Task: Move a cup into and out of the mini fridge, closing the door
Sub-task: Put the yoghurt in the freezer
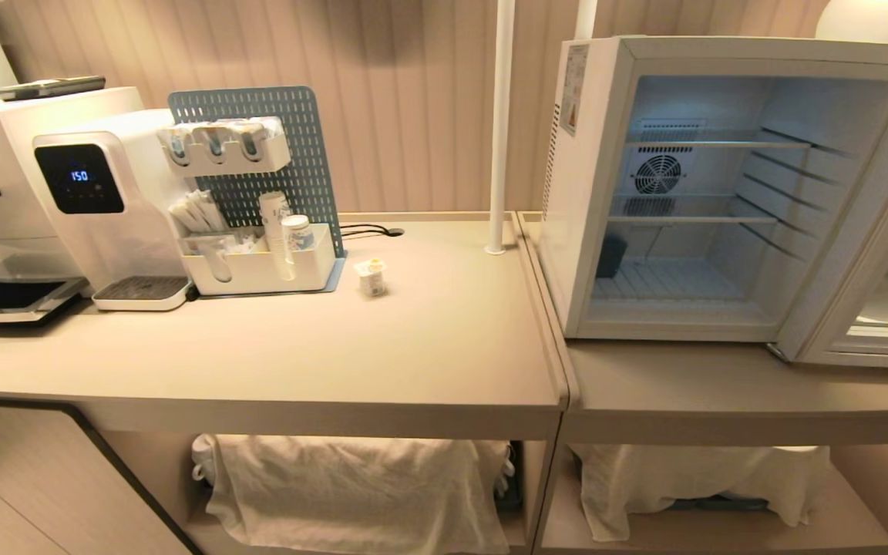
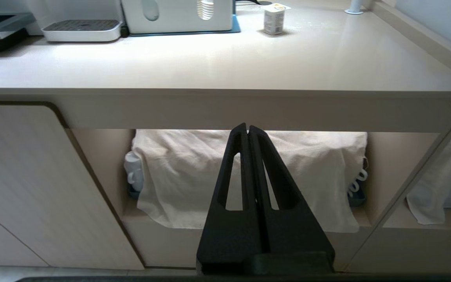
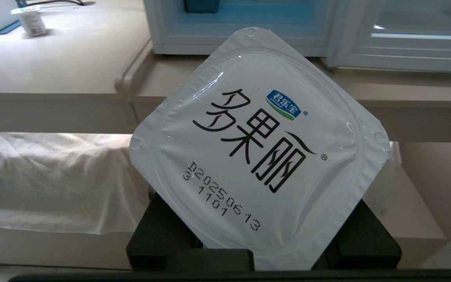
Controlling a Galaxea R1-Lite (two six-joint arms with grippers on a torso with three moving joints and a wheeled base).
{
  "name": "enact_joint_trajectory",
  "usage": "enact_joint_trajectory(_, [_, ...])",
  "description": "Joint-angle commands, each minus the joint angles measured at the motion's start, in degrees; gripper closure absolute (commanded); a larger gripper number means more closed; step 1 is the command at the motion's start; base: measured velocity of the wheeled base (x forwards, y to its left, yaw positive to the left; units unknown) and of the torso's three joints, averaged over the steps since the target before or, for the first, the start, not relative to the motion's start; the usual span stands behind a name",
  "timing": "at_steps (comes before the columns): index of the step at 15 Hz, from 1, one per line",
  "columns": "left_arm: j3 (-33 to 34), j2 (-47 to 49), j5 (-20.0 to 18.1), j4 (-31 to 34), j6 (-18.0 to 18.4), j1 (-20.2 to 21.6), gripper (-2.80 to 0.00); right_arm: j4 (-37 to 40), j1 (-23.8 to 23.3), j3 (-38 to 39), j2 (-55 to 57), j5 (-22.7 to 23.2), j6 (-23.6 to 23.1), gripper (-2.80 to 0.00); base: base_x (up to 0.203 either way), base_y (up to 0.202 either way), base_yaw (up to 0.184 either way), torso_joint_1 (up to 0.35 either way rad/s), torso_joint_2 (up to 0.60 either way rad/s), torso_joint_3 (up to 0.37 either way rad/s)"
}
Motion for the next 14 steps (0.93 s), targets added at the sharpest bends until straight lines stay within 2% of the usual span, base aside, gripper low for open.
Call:
enact_joint_trajectory(1, [0.0, 0.1, 0.1, 0.1, -0.1, 0.0, 0.00, 0.0, 0.0, 0.0, 0.1, 0.0, -0.1, 0.00, 0.000, -0.195, 0.000, 0.003, 0.00, 0.002])
enact_joint_trajectory(4, [0.0, 0.1, 0.1, 0.1, -0.1, 0.0, 0.00, 0.1, 0.0, 0.0, 0.2, 0.0, -0.1, 0.00, 0.000, -0.137, 0.000, 0.002, 0.00, 0.001])
enact_joint_trajectory(10, [0.0, 0.1, 0.0, 0.0, 0.0, 0.0, 0.00, 0.1, 0.0, 0.0, 0.2, 0.0, -0.1, 0.00, 0.000, 0.000, 0.000, 0.000, 0.00, 0.000])
enact_joint_trajectory(14, [0.0, 0.1, 0.0, 0.0, 0.0, 0.0, 0.00, 0.1, 0.0, 0.0, 0.2, 0.0, -0.1, 0.00, 0.178, 0.000, 0.000, 0.000, 0.00, 0.001])
